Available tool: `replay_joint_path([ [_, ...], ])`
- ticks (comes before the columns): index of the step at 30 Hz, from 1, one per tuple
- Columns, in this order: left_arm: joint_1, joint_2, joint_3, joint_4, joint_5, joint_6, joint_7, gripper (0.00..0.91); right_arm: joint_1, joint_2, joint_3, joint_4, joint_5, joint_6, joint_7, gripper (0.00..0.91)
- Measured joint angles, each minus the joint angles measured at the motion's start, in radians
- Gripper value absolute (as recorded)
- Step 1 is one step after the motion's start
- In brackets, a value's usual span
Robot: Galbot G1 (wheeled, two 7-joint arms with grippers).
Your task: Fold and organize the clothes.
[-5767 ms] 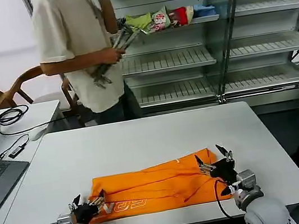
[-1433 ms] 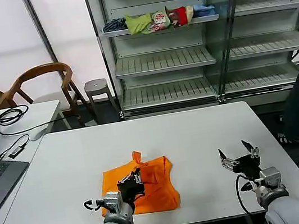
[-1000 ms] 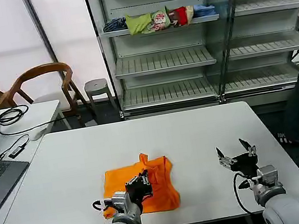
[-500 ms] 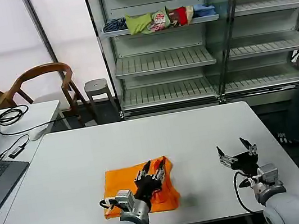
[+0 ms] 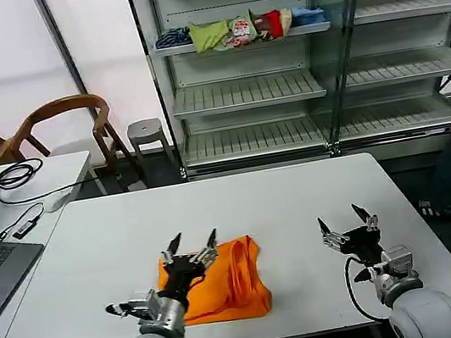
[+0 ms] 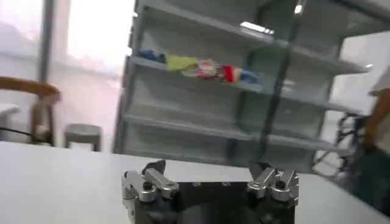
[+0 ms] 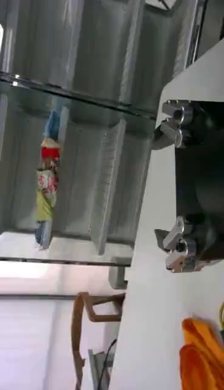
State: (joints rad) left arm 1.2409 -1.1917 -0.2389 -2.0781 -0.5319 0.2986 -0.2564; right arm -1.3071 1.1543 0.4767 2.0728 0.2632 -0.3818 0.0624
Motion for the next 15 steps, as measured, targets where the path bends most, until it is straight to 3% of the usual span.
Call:
replay_joint_path([
  [15, 0.120, 0.017, -0.123, 0.041, 0.032, 0.074, -0.061, 0.907, -0.013, -0.003, -0.008, 0.016, -0.008, 0.007, -0.003, 0.907],
])
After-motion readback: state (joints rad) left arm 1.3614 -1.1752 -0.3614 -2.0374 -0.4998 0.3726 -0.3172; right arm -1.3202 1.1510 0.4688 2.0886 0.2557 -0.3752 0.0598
